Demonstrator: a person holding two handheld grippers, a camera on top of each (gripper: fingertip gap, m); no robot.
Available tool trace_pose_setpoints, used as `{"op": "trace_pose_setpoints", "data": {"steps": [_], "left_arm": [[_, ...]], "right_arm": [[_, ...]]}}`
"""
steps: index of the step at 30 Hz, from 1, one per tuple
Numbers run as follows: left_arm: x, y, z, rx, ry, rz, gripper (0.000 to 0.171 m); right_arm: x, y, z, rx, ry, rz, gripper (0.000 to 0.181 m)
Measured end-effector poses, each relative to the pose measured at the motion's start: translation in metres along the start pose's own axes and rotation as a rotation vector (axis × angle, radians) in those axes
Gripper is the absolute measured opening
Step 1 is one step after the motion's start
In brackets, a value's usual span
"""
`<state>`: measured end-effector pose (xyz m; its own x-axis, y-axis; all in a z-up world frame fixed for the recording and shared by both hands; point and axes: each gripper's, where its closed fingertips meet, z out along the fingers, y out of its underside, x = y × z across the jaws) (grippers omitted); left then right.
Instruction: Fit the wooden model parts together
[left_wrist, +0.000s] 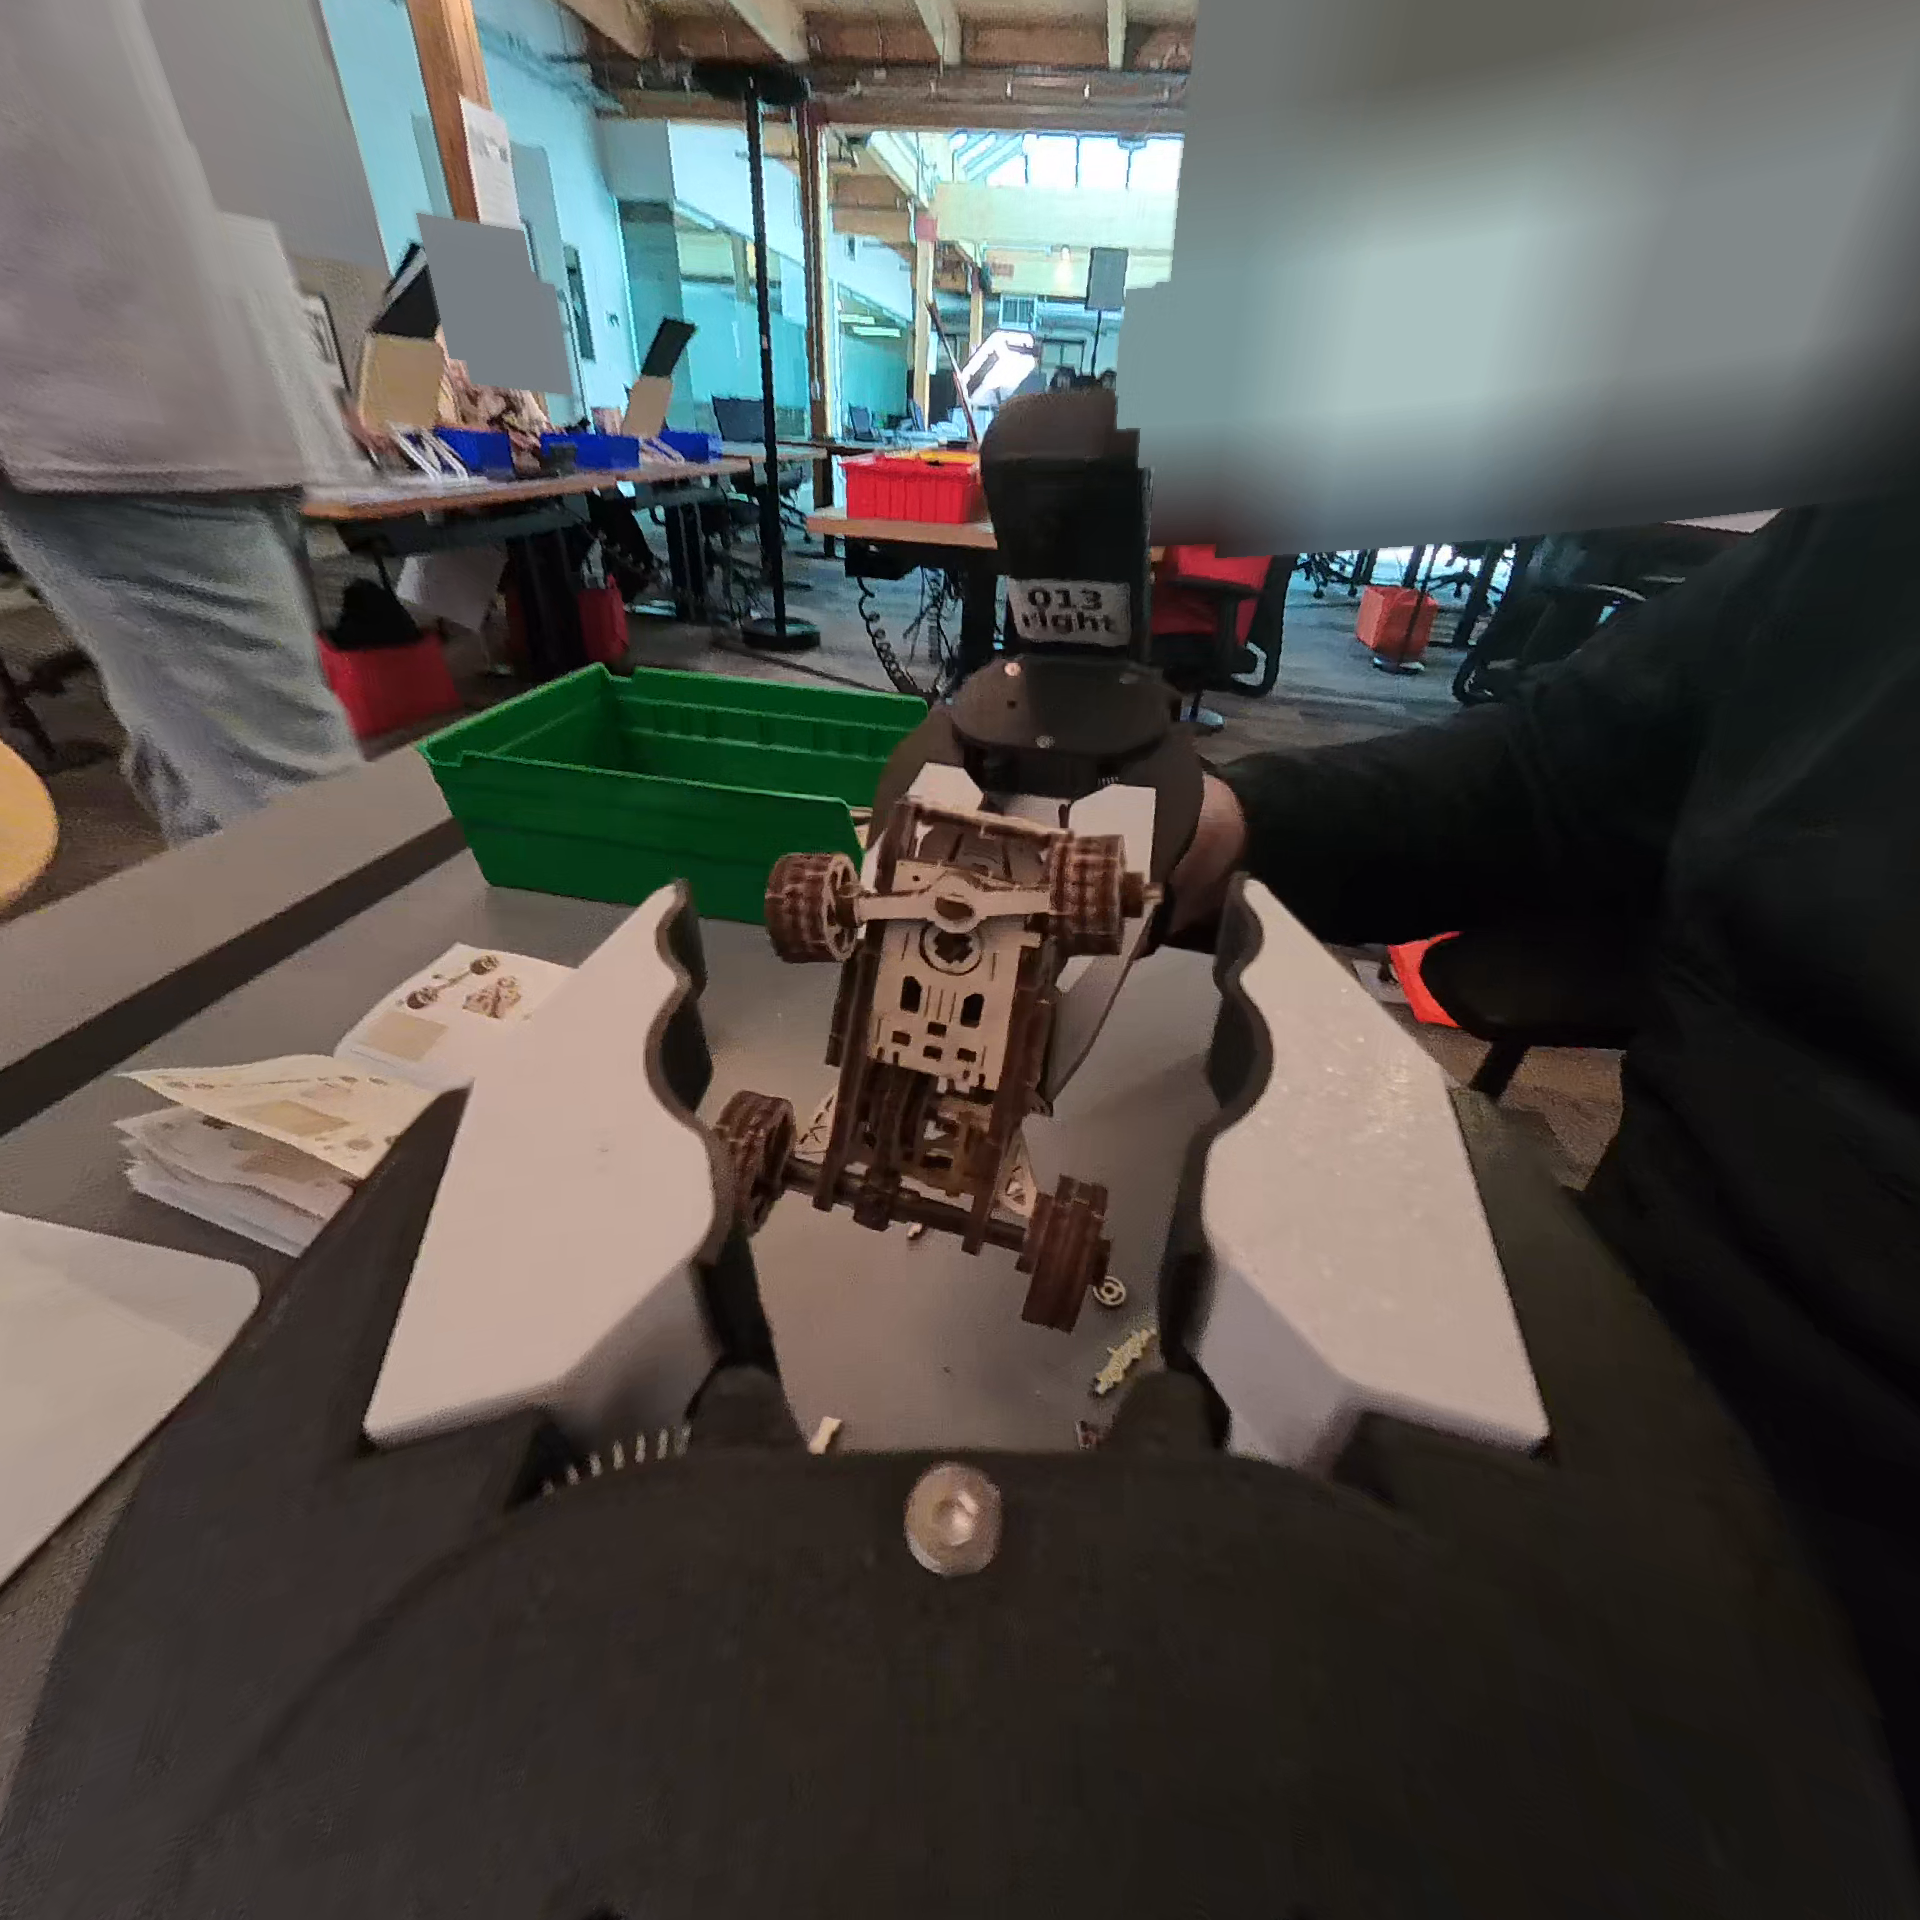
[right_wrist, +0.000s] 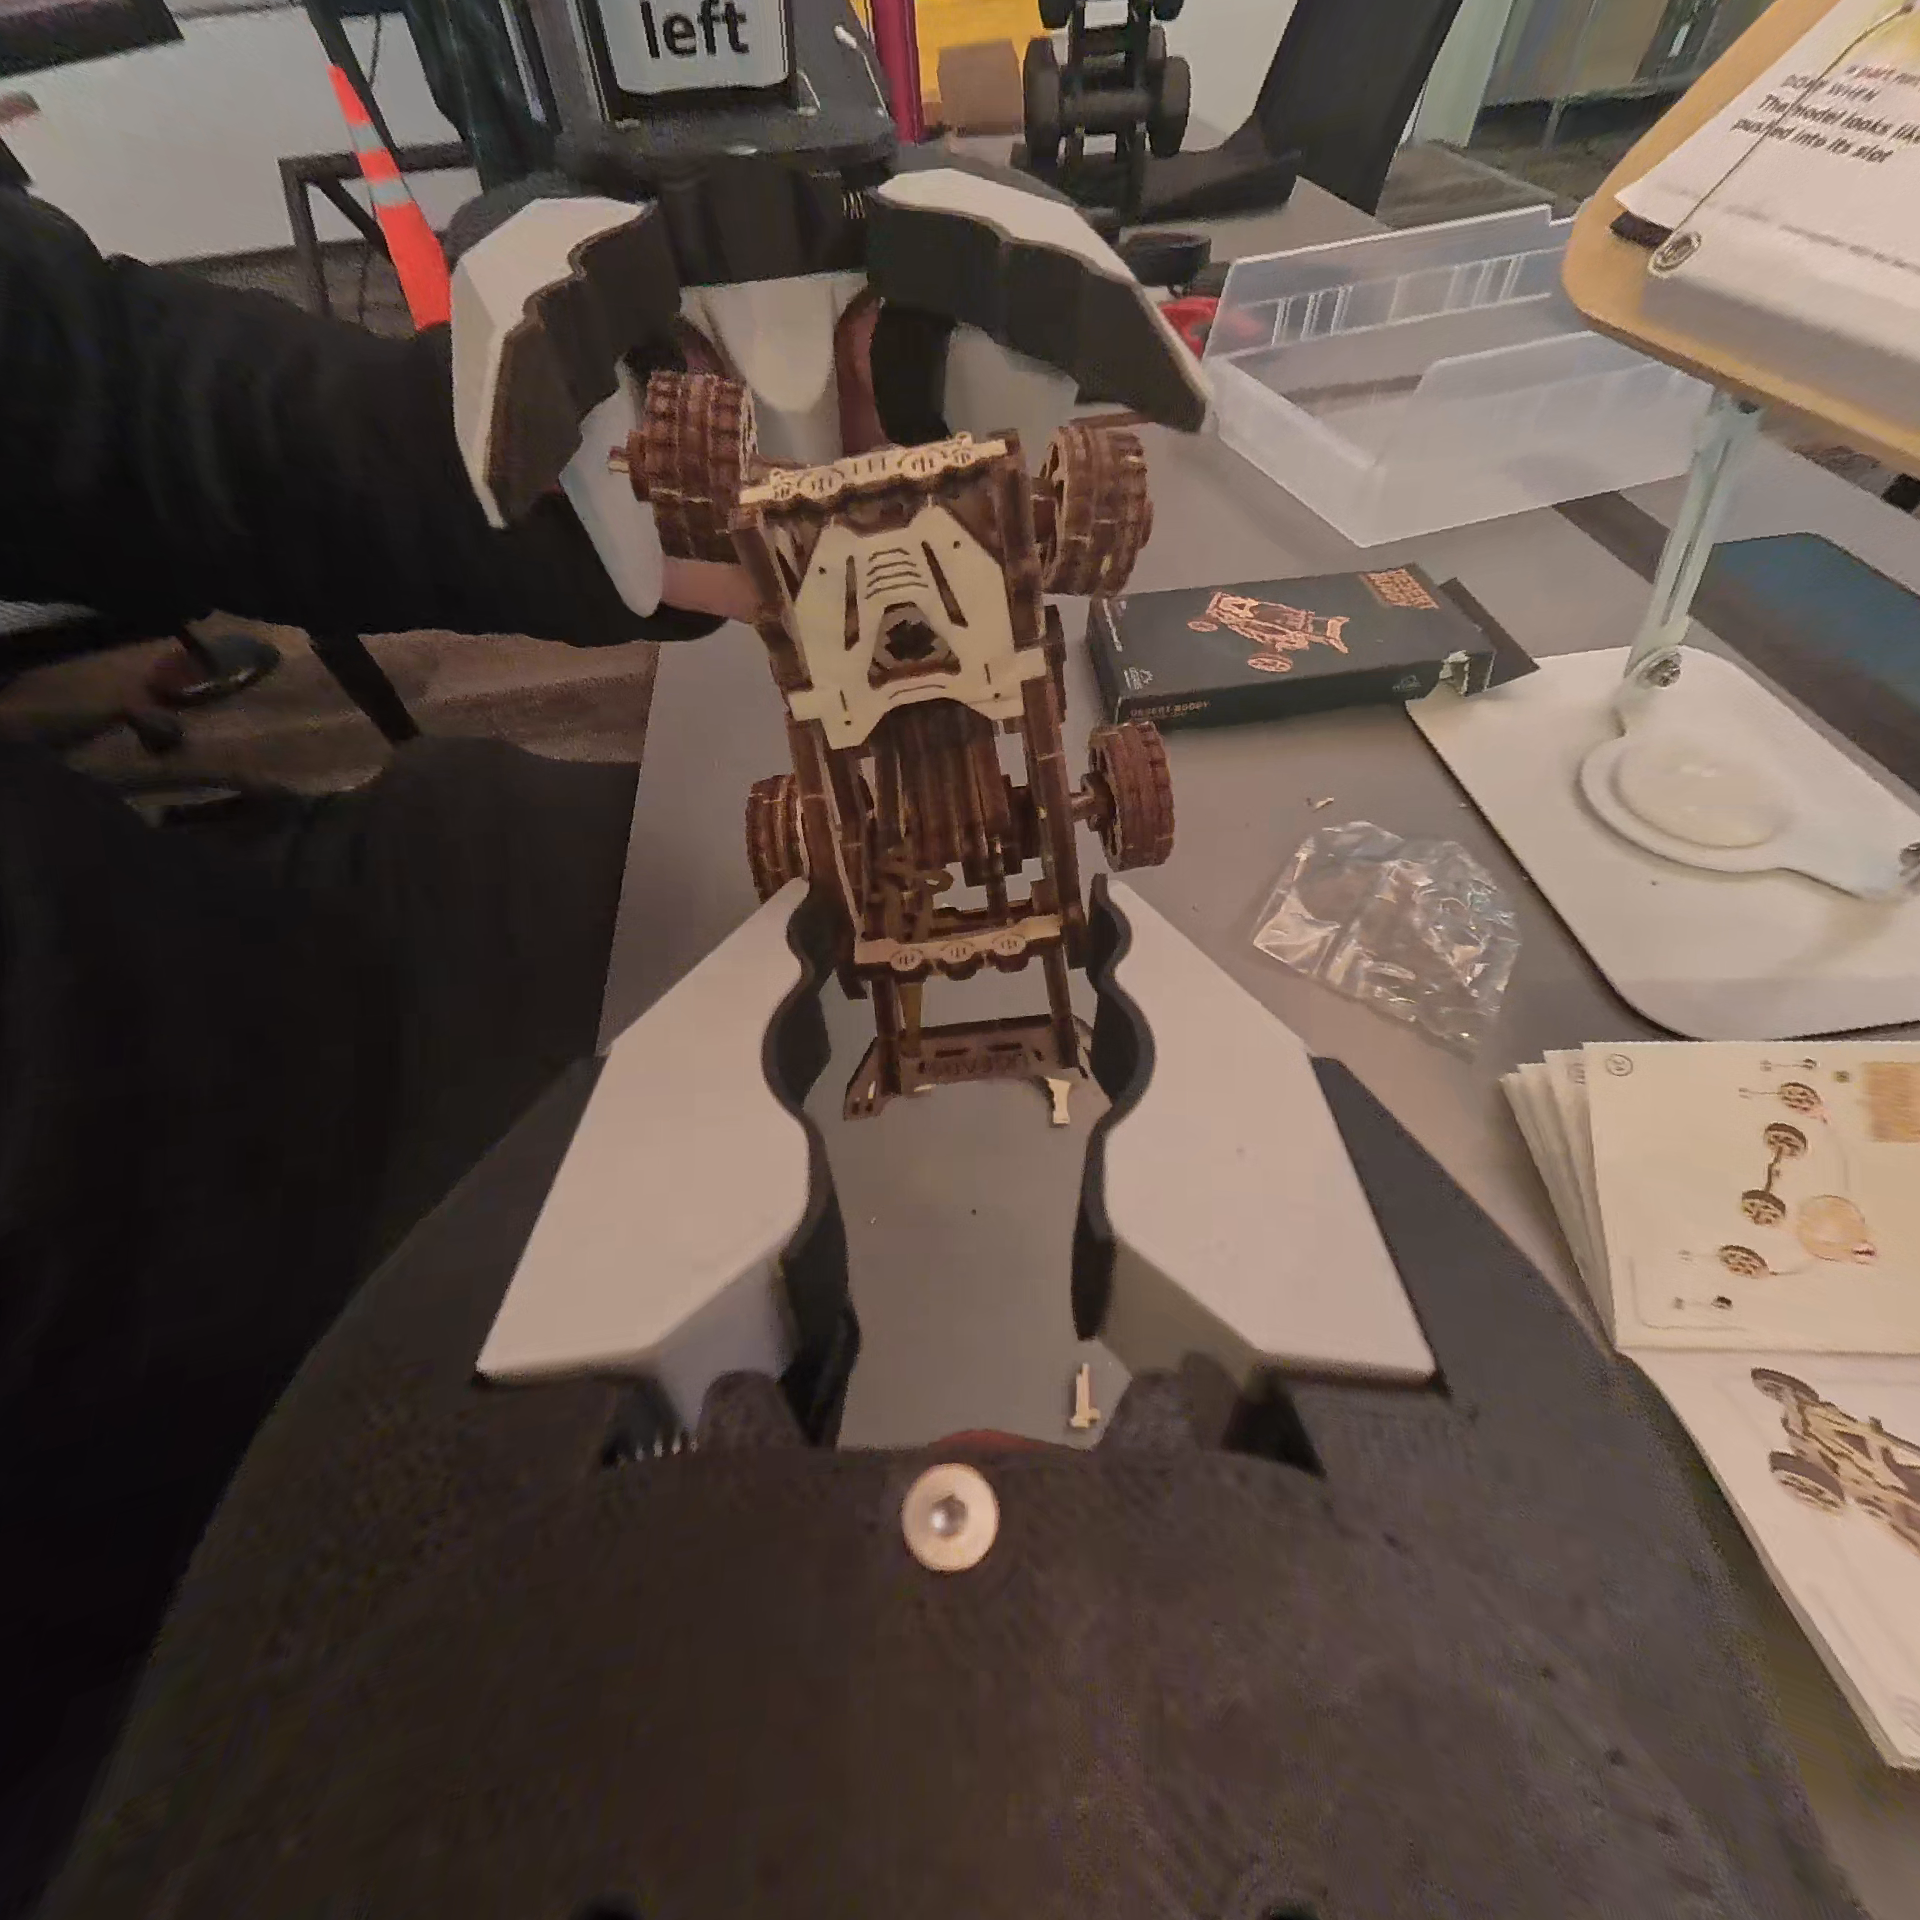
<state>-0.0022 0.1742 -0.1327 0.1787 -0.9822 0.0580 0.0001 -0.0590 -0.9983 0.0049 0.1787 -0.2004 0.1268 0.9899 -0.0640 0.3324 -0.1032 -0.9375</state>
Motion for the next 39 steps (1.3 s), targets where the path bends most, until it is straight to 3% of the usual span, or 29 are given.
{"op": "trace_pose_setpoints", "data": {"steps": [5,15,22,32,39], "left_arm": [[0.006,0.006,0.008,-0.045,0.040,-0.022,0.079],[0.013,0.005,0.009,-0.063,0.001,0.183,0.078],[0.013,0.001,0.009,-0.039,-0.001,0.207,0.078],[0.015,-0.003,0.006,-0.029,-0.041,0.400,0.077],[0.012,-0.003,0.007,-0.012,-0.028,0.271,0.077]], "right_arm": [[-0.003,0.004,-0.002,-0.075,-0.004,-0.046,0.047],[-0.017,0.004,-0.003,-0.063,-0.134,0.059,0.046],[-0.017,0.001,-0.005,-0.071,-0.131,0.047,0.046],[-0.018,-0.002,-0.005,-0.071,-0.149,0.060,0.047],[-0.010,-0.003,-0.006,-0.104,-0.071,-0.037,0.046]]}}
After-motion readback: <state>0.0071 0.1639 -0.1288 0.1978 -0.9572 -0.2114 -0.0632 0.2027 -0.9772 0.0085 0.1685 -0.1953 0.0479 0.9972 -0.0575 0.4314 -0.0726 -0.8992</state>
